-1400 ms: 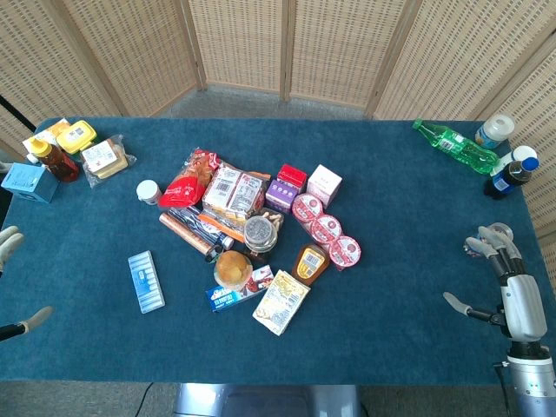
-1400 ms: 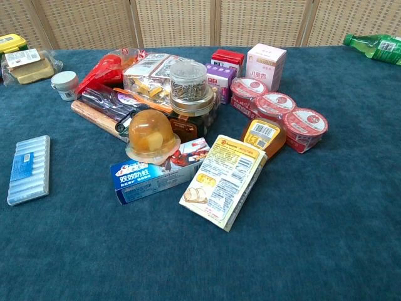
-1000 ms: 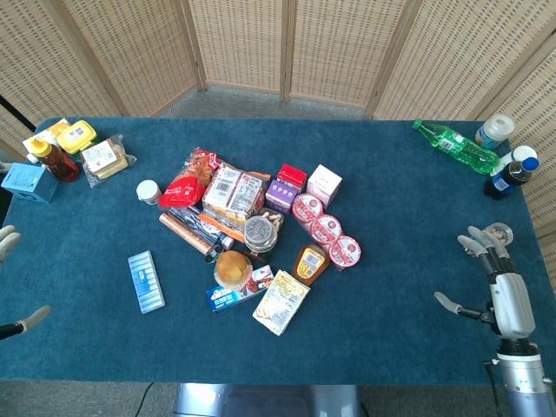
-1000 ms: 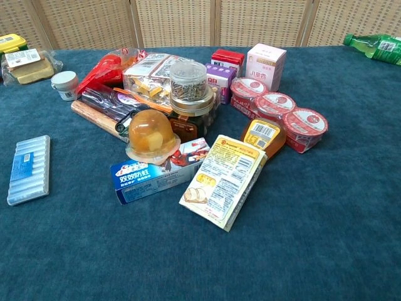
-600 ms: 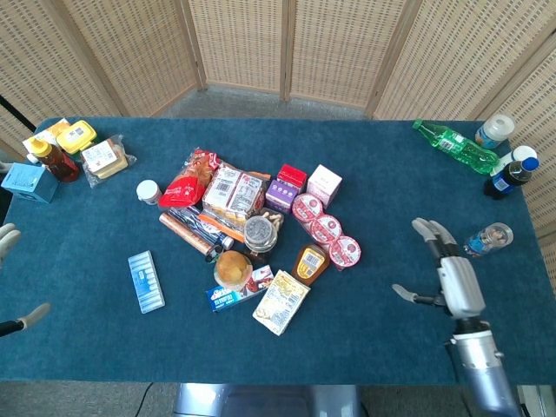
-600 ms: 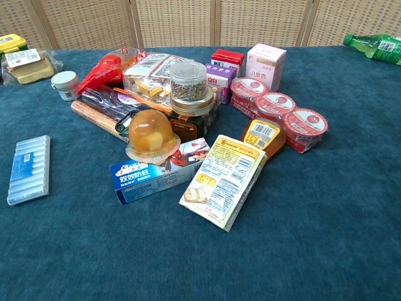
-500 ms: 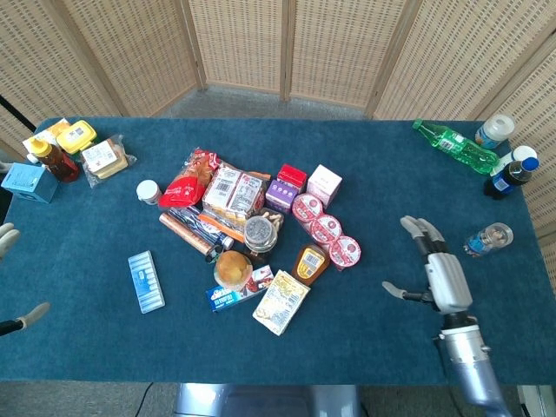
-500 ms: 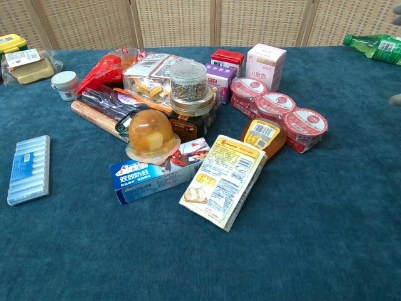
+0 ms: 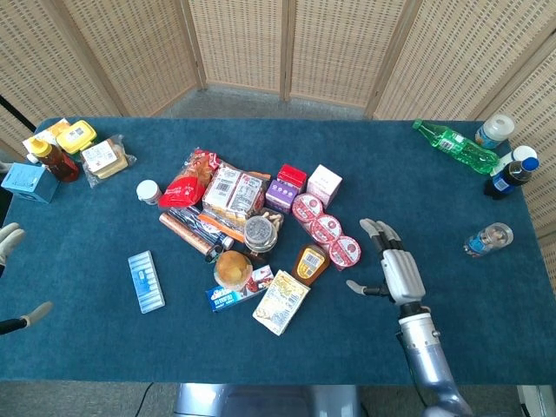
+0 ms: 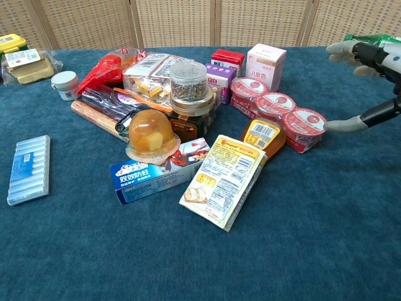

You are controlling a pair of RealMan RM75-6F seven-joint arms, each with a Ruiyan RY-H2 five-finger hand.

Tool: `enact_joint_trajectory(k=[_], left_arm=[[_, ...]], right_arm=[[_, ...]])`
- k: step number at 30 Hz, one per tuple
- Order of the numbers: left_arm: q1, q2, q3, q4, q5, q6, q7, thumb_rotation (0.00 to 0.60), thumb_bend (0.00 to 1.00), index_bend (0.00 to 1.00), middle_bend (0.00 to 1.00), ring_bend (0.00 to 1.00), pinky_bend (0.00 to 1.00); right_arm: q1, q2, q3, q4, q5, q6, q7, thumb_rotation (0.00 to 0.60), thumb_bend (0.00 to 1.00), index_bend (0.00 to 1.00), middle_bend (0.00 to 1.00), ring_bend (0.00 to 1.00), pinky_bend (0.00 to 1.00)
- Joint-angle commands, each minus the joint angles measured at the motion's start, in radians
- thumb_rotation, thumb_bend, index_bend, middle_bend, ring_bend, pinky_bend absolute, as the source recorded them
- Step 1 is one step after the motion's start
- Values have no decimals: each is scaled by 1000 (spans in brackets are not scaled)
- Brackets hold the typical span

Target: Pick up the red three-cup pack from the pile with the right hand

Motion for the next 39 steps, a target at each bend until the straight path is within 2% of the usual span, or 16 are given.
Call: enact_joint_trajectory(k=[1, 17, 39], left_arm=[[-3, -2, -2, 0, -5, -6, 3, 600, 127, 0, 0, 0, 0], [-13, -6, -10, 10, -40, -31, 2, 600, 126, 0, 0, 0, 0], [-26, -5, -14, 16, -65, -62, -20, 600, 128, 0, 0, 0, 0]], right_arm=[[21, -23, 17, 28, 19, -16, -10, 600, 0, 0, 0, 0, 0], [85, -140, 23, 172, 56, -70, -15, 600, 0, 0, 0, 0, 0], [129, -198, 39, 312, 86, -127, 53, 600, 0, 0, 0, 0, 0]])
